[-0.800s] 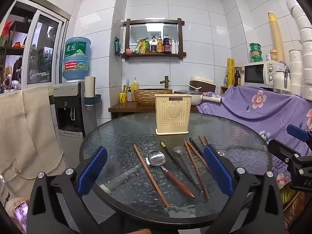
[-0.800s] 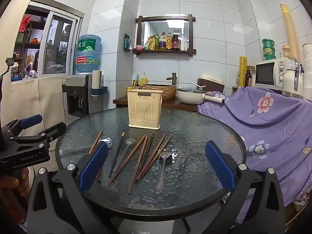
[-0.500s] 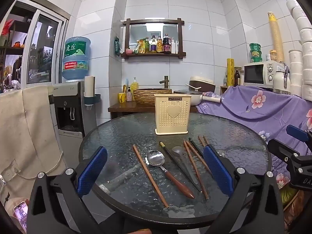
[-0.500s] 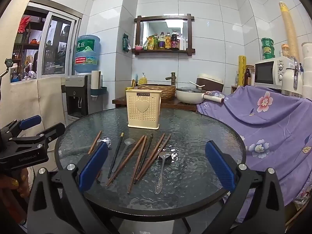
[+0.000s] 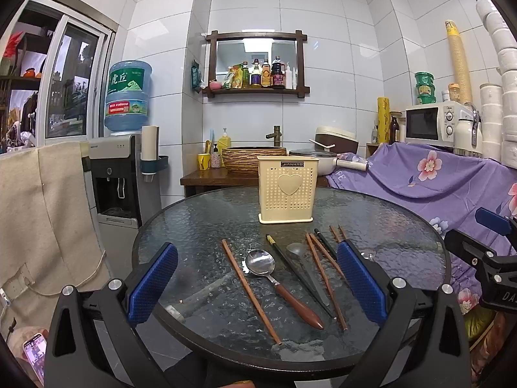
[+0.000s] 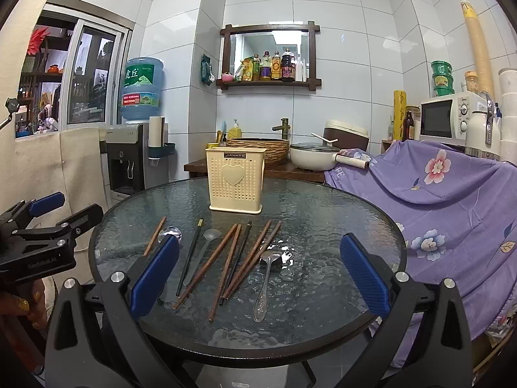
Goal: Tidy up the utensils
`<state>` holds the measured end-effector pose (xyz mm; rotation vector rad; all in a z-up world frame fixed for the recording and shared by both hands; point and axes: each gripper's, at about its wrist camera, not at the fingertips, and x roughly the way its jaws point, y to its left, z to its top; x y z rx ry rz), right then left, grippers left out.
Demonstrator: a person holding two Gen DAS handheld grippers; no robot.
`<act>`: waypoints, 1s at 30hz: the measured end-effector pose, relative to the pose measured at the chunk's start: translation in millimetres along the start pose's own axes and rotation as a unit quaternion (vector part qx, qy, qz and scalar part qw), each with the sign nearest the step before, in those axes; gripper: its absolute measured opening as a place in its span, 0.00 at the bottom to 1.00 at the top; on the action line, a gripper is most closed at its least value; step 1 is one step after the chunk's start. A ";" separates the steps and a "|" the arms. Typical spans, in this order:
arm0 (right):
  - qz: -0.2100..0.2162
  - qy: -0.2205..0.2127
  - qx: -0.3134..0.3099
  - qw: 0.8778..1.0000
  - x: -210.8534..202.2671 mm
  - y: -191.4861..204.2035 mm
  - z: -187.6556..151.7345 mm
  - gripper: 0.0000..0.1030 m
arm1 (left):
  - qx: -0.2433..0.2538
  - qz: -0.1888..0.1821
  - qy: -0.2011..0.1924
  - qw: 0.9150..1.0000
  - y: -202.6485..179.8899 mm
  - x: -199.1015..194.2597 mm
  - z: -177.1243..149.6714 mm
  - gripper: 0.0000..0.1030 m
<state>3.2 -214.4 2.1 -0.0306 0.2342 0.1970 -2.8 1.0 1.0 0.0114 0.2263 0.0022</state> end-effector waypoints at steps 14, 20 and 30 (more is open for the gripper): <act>0.002 0.002 0.002 1.000 0.3 -1.0 0.1 0.96 | 0.002 0.003 0.001 1.000 -1.3 2.4 -0.1 0.94; 0.002 0.002 0.002 1.000 0.5 -1.1 -0.1 0.96 | 0.001 0.005 0.001 1.000 -3.5 1.5 0.0 0.94; 0.001 0.004 0.004 1.000 1.3 -2.2 -2.8 0.96 | 0.001 0.006 0.003 1.000 -4.8 1.8 1.6 0.95</act>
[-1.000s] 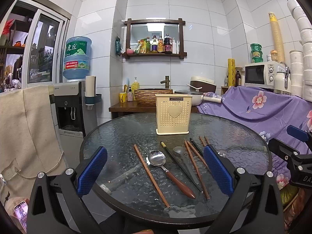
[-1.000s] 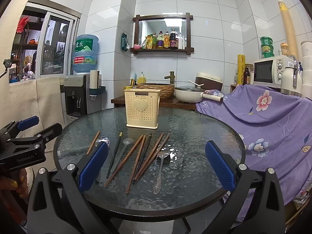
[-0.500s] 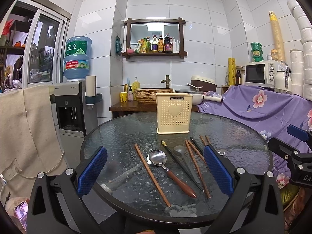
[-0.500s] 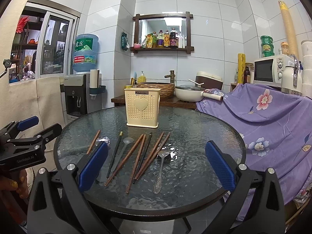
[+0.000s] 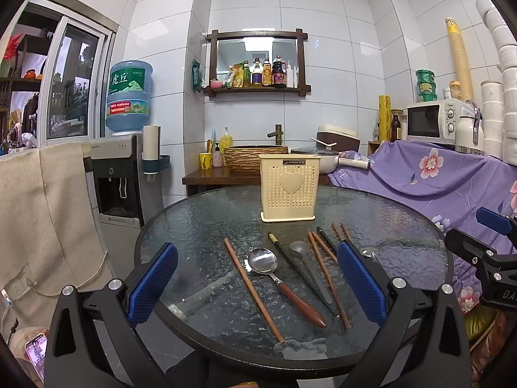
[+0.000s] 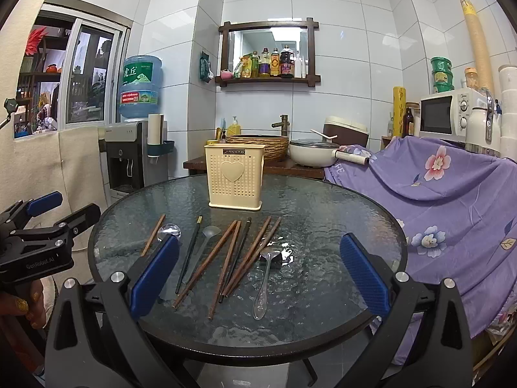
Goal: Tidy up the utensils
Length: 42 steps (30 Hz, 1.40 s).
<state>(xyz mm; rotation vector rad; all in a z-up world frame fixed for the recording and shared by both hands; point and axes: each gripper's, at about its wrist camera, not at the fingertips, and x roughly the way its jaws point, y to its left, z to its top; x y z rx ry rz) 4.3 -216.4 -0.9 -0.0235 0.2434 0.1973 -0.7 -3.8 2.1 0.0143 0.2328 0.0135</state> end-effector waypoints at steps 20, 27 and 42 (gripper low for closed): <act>0.001 0.003 0.002 1.000 2.2 0.1 -1.8 0.96 | 0.000 0.000 0.001 1.000 -1.4 0.2 -0.5 0.94; 0.000 0.002 0.001 1.000 2.1 0.2 -1.5 0.96 | 0.000 -0.001 0.000 1.000 -0.7 0.2 -0.8 0.94; 0.000 0.003 0.003 1.000 2.9 1.5 -4.1 0.96 | 0.001 -0.001 0.000 1.000 -2.4 0.5 -1.2 0.94</act>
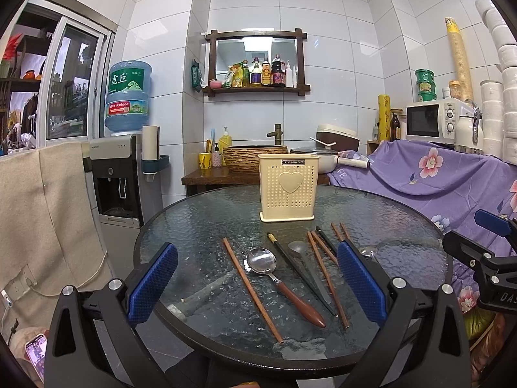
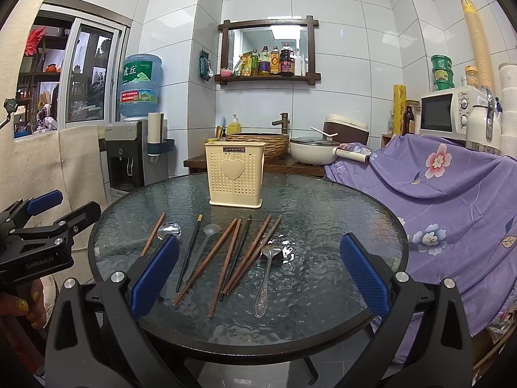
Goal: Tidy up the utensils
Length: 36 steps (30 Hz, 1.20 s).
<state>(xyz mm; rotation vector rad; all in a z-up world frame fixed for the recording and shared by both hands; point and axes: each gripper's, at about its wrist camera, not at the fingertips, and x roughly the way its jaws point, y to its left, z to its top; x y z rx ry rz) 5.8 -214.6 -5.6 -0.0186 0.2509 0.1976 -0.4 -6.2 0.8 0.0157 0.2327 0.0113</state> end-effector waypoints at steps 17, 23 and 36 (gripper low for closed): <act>0.001 0.012 -0.007 1.000 8.6 2.2 -0.9 0.96 | -0.001 -0.004 0.025 1.000 1.2 13.7 2.3 0.94; -0.003 0.060 -0.019 0.998 43.5 -8.4 2.1 0.96 | 0.002 -0.010 0.114 0.993 12.5 64.2 8.9 0.94; 0.028 0.217 0.017 0.976 140.3 -33.5 -3.2 0.85 | 0.011 -0.012 0.229 0.973 37.4 142.0 -2.9 0.77</act>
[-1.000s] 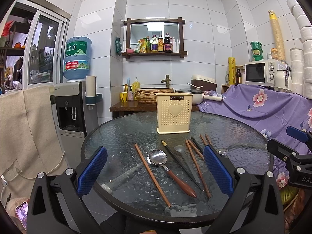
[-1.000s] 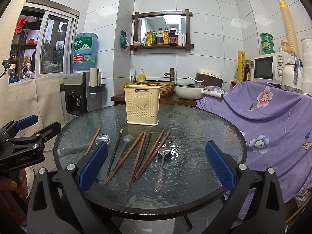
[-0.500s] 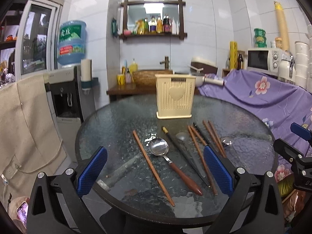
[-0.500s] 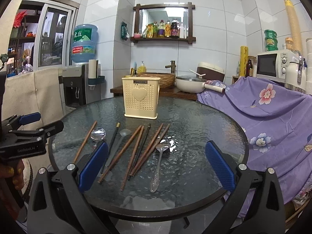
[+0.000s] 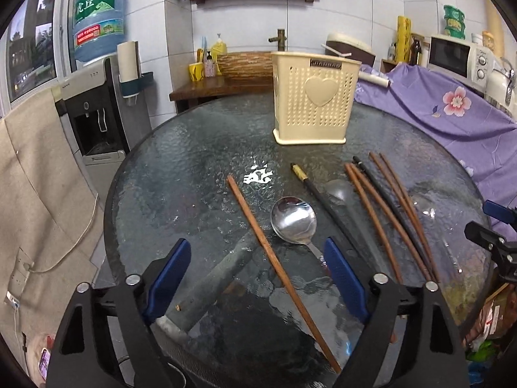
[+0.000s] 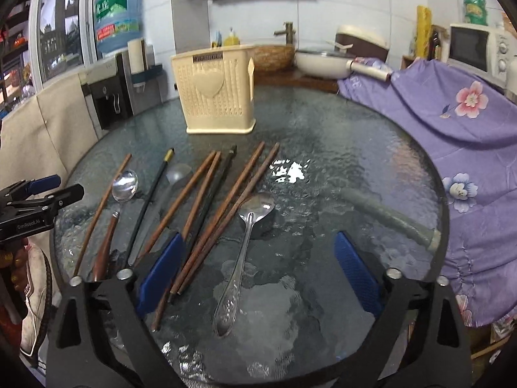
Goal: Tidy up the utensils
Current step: 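Move left gripper to a brown chopstick while right gripper approaches a silver spoon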
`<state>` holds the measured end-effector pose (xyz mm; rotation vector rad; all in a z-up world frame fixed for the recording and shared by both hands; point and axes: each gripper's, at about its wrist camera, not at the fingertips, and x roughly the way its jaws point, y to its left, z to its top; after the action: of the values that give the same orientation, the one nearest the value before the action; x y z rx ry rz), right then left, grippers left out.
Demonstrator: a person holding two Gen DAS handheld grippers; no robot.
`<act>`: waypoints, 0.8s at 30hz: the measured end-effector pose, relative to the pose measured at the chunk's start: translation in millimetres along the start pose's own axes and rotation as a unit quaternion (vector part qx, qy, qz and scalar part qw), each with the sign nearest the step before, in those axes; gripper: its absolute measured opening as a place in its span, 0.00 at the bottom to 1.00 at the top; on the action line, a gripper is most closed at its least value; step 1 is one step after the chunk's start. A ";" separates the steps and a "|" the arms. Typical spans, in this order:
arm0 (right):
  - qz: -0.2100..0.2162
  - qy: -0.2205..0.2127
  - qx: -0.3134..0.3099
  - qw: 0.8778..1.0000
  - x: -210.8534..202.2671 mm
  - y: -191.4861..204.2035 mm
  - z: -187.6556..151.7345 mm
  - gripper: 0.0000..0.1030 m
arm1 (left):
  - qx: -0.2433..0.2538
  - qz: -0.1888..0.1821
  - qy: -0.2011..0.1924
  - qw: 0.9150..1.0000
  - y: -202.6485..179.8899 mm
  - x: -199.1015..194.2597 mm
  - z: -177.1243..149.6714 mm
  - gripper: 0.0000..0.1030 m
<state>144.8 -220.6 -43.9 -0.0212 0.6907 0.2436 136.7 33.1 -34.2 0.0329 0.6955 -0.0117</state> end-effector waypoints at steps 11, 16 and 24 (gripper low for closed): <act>-0.023 0.078 -0.023 0.996 45.3 3.0 15.6 0.59 | -0.011 -0.003 0.046 0.999 13.9 30.8 6.1 0.66; -0.031 0.104 -0.026 0.994 58.3 4.4 20.1 0.51 | -0.004 -0.001 0.051 0.999 14.6 36.1 8.5 0.66; -0.014 0.130 -0.018 0.991 74.3 5.8 23.7 0.45 | -0.010 -0.003 0.061 0.998 24.1 45.0 12.4 0.66</act>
<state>213.6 -196.6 -72.3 -0.0991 0.9446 0.2279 179.7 56.7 -52.8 0.0124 0.8178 -0.0092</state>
